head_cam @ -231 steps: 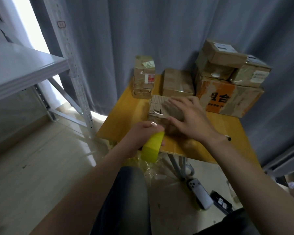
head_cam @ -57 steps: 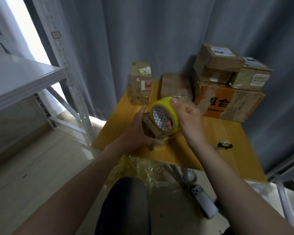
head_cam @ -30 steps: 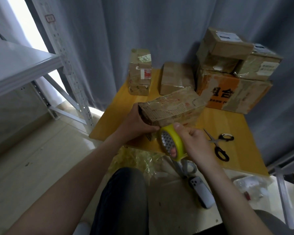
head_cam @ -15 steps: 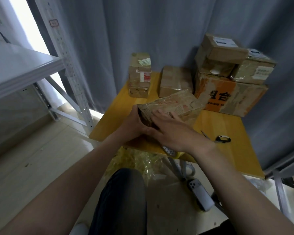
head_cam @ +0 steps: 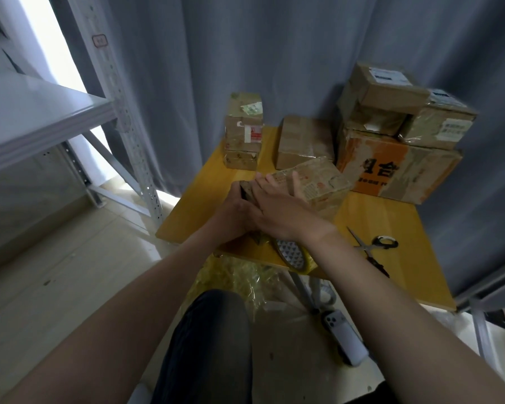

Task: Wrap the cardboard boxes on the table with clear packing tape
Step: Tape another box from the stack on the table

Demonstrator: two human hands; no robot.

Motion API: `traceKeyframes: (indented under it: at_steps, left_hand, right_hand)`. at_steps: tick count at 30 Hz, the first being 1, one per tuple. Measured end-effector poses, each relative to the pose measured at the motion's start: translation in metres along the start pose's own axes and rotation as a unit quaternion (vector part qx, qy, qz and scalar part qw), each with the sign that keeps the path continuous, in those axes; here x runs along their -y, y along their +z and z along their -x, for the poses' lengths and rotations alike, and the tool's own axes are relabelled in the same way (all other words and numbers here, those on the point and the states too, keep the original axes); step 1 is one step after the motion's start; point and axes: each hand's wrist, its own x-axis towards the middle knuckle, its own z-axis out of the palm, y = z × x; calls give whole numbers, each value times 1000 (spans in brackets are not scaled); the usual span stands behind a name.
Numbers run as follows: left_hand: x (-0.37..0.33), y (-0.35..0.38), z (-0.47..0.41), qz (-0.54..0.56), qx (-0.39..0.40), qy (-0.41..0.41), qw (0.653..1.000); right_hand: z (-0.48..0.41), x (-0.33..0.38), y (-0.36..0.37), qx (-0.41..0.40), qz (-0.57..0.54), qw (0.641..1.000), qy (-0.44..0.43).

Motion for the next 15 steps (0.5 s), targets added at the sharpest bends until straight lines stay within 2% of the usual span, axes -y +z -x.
traceKeyframes:
  at_steps: [4,11,13,15]
  left_hand:
    - [-12,-4,3,-9,8,12,1000]
    - [-15,-2,6,72,16,6,997]
    - [-18,-1,7,68,9,6,998]
    - [-21,-1,10,73,4,5,997]
  right_hand:
    - [29,-6,-3,9,-23,1000,2]
    - [73,-8,-5,4,-30,999,12]
    - [80,-9,3,5,-64,998,14]
    - [87,-12,12,-35,-135,990,26]
